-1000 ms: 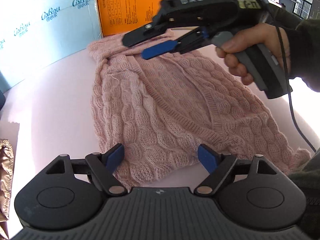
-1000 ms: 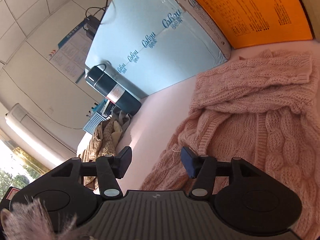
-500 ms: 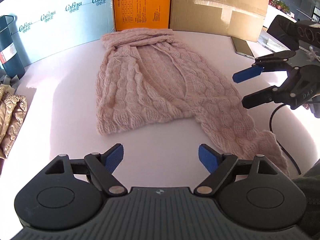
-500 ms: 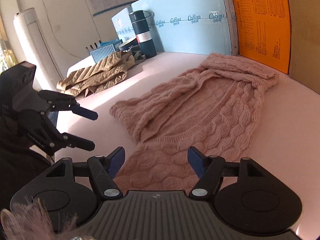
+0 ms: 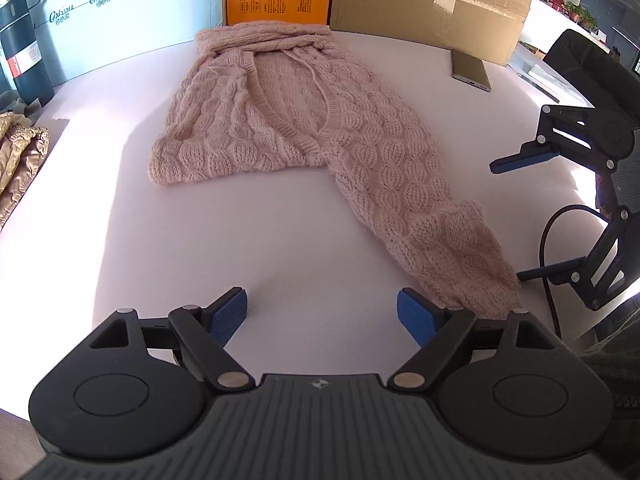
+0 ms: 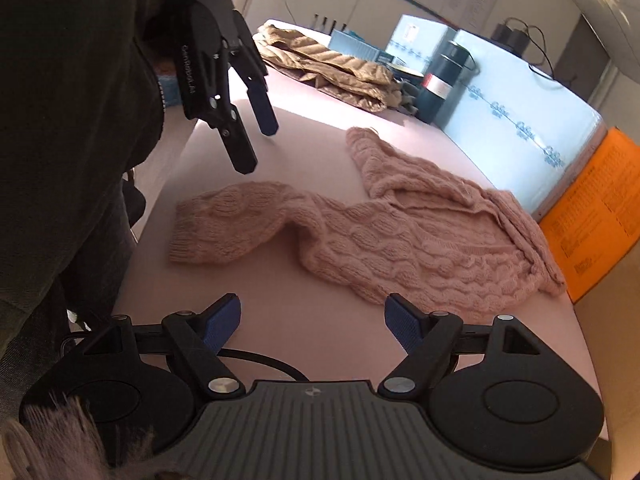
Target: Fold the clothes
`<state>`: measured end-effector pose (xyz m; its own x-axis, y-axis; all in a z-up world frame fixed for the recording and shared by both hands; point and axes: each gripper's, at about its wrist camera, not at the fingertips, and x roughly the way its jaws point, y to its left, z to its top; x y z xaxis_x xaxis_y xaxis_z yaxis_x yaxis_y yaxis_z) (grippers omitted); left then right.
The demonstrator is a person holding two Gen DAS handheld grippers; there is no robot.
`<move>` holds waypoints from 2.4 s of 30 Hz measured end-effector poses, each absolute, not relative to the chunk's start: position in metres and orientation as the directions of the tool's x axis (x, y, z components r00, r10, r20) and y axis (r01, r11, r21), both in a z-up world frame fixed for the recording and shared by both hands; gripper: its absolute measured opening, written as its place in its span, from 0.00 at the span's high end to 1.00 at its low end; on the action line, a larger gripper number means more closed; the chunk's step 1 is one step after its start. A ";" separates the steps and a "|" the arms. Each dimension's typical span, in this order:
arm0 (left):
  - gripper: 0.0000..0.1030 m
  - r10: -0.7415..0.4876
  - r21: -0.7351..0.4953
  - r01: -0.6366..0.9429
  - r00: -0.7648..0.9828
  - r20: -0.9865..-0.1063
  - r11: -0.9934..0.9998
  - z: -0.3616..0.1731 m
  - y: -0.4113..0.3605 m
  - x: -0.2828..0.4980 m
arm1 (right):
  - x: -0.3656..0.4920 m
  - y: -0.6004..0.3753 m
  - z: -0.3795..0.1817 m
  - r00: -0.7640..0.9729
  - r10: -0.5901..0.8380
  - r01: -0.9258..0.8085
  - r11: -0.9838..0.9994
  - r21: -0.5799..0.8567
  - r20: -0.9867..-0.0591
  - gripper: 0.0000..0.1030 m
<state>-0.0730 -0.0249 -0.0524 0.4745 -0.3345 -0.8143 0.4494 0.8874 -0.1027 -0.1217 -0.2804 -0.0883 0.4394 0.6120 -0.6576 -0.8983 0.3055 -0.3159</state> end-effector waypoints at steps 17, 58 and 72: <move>0.21 -0.196 -0.030 0.296 0.552 -0.810 0.955 -0.042 0.005 -0.081 | -0.102 -0.207 -0.087 0.119 0.739 -0.993 0.085 -0.083 -0.664 0.85; 0.21 -0.512 0.005 0.821 0.361 -0.779 0.572 -0.037 -0.158 0.079 | 0.191 -0.365 -0.138 0.573 0.714 -0.173 0.586 0.792 -0.403 0.92; 0.15 -0.519 -0.061 0.864 0.243 -0.820 0.500 -0.058 -0.160 0.080 | 0.188 -0.340 -0.106 0.606 0.705 -0.342 0.649 0.680 -0.368 0.61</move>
<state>0.0799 -0.1597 -0.0581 0.2427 -0.5191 -0.8196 0.8641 0.4997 -0.0606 0.1882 -0.3397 -0.1058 0.6055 0.7054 -0.3684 -0.3420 0.6487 0.6799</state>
